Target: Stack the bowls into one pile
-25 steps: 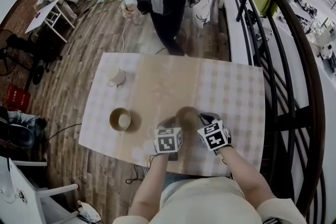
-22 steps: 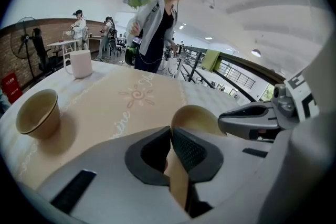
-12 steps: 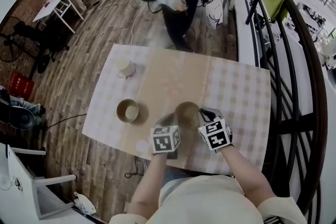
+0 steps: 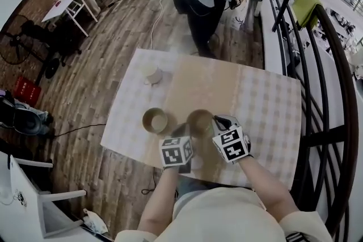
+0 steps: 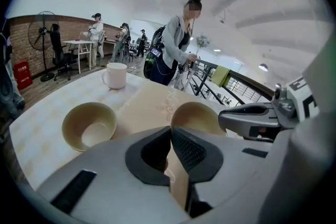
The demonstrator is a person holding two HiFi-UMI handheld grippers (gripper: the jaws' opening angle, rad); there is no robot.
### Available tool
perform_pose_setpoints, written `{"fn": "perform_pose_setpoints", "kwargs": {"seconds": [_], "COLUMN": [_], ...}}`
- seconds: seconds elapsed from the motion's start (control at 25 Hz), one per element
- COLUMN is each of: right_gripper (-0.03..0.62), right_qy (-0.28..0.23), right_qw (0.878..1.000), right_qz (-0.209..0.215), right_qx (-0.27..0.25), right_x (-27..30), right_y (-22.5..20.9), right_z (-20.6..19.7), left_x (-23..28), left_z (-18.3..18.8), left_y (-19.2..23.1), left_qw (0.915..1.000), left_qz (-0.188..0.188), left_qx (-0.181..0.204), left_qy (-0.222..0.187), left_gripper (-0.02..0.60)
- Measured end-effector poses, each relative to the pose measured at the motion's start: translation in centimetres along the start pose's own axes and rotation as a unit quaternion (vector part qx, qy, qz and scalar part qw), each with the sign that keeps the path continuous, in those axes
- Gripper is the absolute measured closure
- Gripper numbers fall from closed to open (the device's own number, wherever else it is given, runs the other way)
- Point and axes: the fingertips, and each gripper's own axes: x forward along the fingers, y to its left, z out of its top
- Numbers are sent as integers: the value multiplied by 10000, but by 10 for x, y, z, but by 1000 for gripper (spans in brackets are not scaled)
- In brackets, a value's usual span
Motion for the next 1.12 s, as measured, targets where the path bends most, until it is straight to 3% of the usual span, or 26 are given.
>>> {"fn": "perform_pose_setpoints", "kwargs": {"seconds": [0.48, 1.12], "right_gripper": [579, 579], "right_qy": [-57, -12], "right_qw": [10000, 9994], "right_qz": [54, 211], "right_qx": [-21, -272], "right_x": [30, 76], "right_y": [49, 107], "right_z": [41, 65], "left_x": [-23, -42], "left_z": [25, 26], "left_y": [61, 135], "left_qw": [10000, 9998], "left_qz": [11, 112], "left_qx": [-10, -139], "left_qy": [-78, -45], "left_gripper": [569, 569]}}
